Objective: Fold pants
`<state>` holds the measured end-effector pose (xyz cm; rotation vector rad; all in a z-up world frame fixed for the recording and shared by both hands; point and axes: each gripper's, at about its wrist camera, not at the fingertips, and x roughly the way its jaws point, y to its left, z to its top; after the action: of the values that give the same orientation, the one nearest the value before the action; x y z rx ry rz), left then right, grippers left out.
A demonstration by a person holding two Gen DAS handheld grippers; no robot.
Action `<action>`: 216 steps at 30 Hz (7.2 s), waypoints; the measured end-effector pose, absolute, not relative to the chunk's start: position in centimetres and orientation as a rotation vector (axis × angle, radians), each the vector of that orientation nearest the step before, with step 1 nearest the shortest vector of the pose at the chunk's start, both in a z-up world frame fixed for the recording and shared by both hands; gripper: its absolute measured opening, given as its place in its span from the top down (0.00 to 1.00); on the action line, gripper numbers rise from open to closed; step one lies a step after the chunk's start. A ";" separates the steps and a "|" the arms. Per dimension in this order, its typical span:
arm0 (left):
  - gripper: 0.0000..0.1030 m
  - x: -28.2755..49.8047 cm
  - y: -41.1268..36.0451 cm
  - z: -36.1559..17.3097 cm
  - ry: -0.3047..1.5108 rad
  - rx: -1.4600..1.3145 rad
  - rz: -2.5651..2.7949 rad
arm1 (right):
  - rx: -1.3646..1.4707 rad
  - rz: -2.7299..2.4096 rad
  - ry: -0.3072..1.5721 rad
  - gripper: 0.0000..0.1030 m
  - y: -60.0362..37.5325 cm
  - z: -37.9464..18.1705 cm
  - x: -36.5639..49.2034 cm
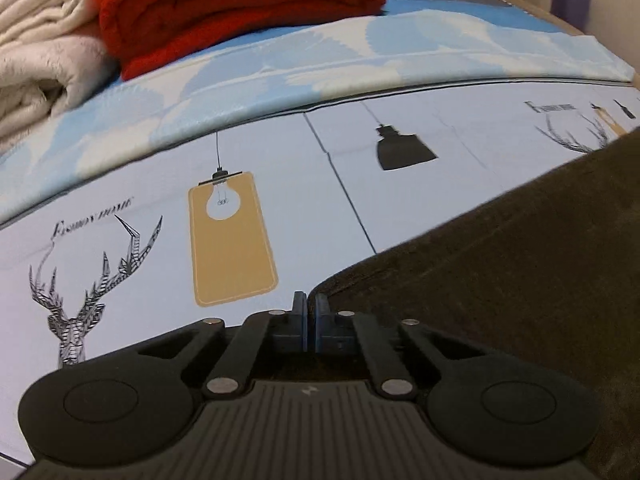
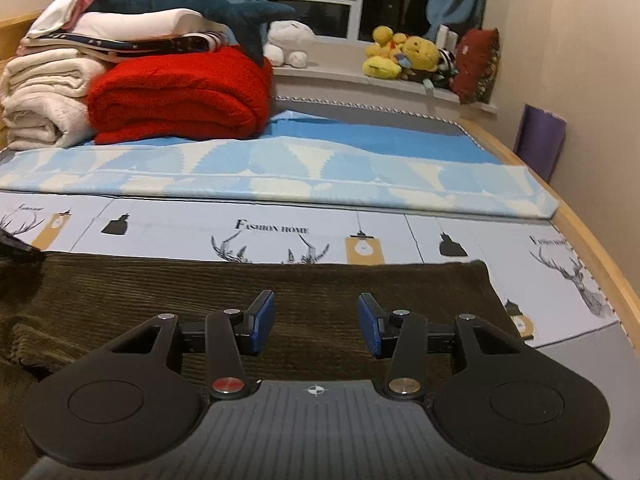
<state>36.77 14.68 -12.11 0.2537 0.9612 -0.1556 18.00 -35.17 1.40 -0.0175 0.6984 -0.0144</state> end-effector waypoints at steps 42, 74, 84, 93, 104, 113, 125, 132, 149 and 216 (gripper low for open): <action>0.34 13.1 24.4 -7.7 1.377 -0.530 0.176 | 0.408 -0.161 0.864 0.58 -39.5 -1.5 17.8; 0.80 14.6 25.9 -4.9 1.187 -0.484 0.332 | 0.709 -0.226 0.835 0.52 -43.1 -9.4 24.9; 0.80 14.5 26.1 -5.2 1.191 -0.488 0.326 | 0.737 -0.227 0.855 0.50 -40.5 -11.6 28.0; 0.81 14.5 25.8 -4.8 1.185 -0.477 0.318 | 0.646 -0.251 0.862 0.94 -39.3 -10.0 27.8; 0.92 11.3 25.0 -1.5 1.105 -0.415 0.188 | 0.585 -0.206 0.732 0.95 -42.3 0.6 17.1; 0.92 6.2 27.2 -1.5 1.159 -0.422 0.131 | 0.593 -0.222 1.100 0.96 -45.3 -3.1 6.2; 0.48 7.8 29.8 -5.1 1.291 -0.547 0.174 | 0.690 -0.389 0.886 0.84 -54.7 -4.3 5.2; 0.33 9.5 29.0 -6.0 1.325 -0.492 0.222 | 0.347 -0.185 0.923 0.59 -48.4 -5.5 13.7; 0.40 11.1 27.2 -7.1 1.358 -0.400 0.292 | -0.044 -0.187 1.047 0.90 -40.9 -8.9 19.9; 0.61 10.2 27.1 -5.9 1.308 -0.329 0.318 | 0.823 -0.673 0.921 0.88 -65.3 -9.7 -3.7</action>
<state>10.19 27.07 -5.94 -0.3292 1.3083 0.3184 -3.66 -65.29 -9.67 0.8229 0.9208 -0.6734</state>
